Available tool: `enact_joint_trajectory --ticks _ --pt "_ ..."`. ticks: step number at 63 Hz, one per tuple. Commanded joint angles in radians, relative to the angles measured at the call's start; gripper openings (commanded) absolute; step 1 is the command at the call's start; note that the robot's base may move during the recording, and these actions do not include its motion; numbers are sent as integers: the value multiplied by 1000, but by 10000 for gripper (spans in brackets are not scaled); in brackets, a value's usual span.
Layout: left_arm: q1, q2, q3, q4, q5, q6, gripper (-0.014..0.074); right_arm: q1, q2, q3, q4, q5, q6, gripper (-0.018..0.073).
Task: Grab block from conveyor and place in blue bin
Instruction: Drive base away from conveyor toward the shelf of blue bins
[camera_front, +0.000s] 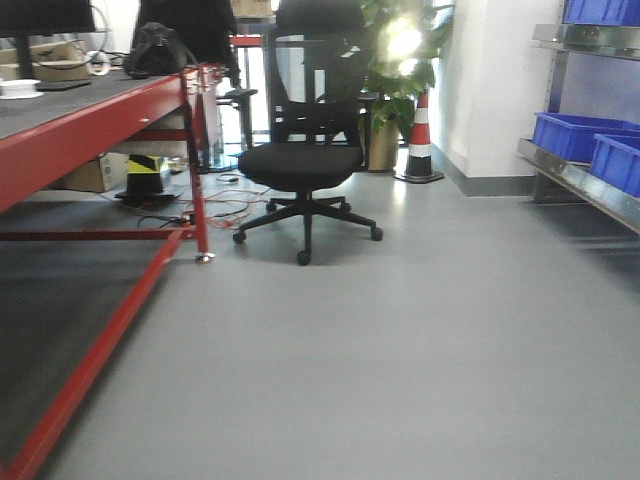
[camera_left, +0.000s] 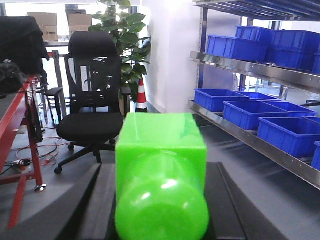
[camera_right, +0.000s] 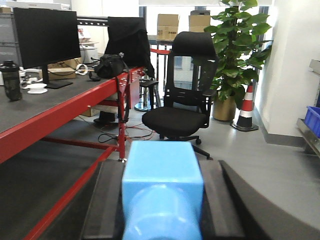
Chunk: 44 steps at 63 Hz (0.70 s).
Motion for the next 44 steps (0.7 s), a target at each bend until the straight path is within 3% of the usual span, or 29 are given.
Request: enact_joint_trajectory --ticks 1,44 --pt "-6 -4 -3 -9 -15 3 -111 2 -3 1 -3 -13 -5 -162" --pt "-6 -4 -3 -9 -15 3 -111 2 -3 1 -3 -13 -5 -162"
